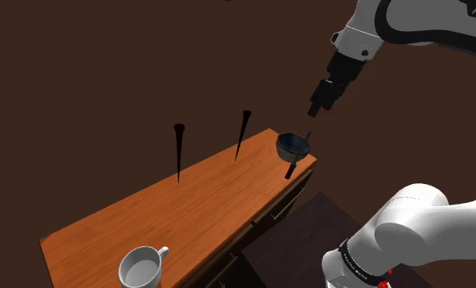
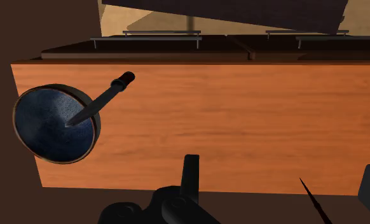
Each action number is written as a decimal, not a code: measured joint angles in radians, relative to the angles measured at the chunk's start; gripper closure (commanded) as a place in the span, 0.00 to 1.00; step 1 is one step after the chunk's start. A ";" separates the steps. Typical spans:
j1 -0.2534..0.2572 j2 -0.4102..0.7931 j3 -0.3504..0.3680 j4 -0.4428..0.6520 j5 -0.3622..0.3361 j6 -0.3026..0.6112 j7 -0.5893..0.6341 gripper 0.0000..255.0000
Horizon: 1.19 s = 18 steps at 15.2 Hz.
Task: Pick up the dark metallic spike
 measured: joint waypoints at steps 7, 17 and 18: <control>0.024 0.122 0.048 0.008 0.055 0.119 0.057 0.00; 0.067 0.426 0.142 0.115 0.132 0.341 0.162 0.00; 0.071 0.461 0.152 0.136 0.136 0.359 0.175 0.00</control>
